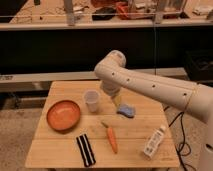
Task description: Move the arm in a circular motion
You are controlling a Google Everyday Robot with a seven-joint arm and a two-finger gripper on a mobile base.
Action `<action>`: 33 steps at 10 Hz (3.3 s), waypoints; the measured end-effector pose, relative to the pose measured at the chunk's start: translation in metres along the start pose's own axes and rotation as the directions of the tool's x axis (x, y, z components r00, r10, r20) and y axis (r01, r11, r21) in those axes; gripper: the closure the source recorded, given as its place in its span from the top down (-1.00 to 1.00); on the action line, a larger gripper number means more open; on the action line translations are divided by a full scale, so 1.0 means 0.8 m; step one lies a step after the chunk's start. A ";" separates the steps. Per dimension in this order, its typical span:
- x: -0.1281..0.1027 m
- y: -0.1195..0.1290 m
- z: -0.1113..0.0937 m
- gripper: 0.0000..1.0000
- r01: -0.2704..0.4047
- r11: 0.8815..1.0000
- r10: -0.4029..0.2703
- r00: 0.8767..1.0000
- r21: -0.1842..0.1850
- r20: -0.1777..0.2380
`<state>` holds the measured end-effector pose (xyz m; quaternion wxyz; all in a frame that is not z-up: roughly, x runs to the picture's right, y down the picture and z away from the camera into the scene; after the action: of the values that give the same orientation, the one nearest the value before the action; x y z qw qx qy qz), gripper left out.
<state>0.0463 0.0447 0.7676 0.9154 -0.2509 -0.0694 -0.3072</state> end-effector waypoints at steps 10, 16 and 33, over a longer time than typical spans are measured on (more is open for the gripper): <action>0.204 0.227 0.037 0.60 -0.326 0.943 0.328 0.944 -0.064 0.027; 0.159 0.306 -0.012 0.60 -0.344 0.939 0.345 0.938 -0.021 0.041; -0.069 0.022 -0.043 0.60 -0.073 0.990 0.066 0.996 0.120 0.064</action>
<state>0.0116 0.0684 0.7150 0.9367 -0.2055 -0.1068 -0.2625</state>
